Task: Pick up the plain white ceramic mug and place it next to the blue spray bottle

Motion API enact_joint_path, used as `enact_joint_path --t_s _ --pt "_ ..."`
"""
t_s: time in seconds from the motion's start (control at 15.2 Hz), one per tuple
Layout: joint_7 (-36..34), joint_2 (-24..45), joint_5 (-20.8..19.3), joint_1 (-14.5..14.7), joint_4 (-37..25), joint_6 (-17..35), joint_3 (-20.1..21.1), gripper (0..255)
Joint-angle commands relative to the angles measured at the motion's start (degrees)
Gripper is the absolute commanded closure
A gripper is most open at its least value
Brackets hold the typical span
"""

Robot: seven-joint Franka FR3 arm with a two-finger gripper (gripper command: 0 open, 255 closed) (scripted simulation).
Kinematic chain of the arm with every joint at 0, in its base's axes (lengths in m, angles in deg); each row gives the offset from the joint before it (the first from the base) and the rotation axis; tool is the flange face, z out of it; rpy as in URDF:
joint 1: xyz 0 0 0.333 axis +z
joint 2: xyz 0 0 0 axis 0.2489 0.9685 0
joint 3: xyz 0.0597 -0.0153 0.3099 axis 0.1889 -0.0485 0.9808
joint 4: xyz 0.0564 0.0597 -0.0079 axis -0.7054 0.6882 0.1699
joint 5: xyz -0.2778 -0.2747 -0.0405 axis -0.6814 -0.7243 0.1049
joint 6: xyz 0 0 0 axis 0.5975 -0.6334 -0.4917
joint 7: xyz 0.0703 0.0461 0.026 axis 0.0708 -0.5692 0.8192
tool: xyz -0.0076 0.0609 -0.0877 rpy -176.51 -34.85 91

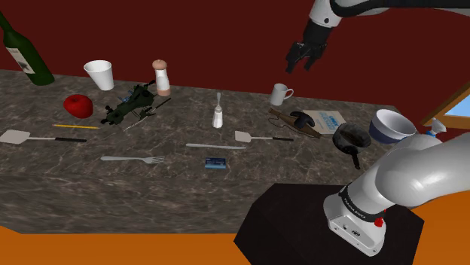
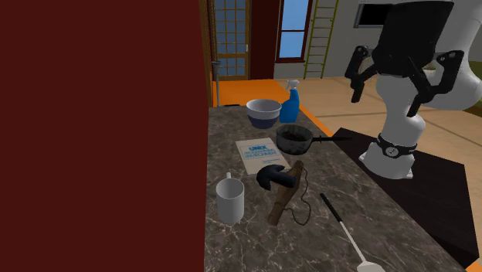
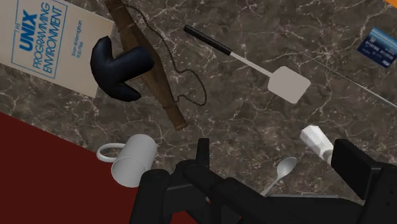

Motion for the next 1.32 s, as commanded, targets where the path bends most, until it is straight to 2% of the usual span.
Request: enact_joint_path --t_s 0.0,0.66,1.25 --pt "0.55 4.62 -0.11 -0.55 -1.85 1.81 -1.03 0" --pt "3.11 26.46 1.48 -3.09 -13.70 6.74 -5.15 0" --pt "5.37 46.74 4.77 -6.74 -29.41 6.47 -7.20 0"
